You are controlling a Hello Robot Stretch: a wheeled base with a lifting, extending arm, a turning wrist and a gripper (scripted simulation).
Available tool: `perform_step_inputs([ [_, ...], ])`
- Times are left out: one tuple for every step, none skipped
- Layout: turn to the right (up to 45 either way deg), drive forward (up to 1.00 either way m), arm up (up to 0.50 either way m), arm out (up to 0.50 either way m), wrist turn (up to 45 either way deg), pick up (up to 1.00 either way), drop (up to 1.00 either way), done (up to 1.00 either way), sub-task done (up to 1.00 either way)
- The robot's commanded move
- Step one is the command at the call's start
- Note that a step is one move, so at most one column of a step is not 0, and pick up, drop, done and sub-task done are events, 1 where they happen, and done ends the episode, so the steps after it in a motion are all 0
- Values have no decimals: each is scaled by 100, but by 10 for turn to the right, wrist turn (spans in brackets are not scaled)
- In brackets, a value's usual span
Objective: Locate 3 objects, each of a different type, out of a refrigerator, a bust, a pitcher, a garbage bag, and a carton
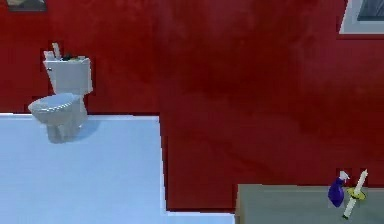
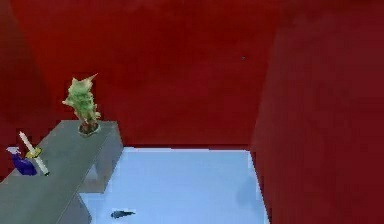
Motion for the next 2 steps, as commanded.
perform_step_inputs([
  [0, 5, 0, 0, 0, 0, 0, 0, 0],
  [-450, 0, 0, 0, 0, 0, 0, 0, 0],
])
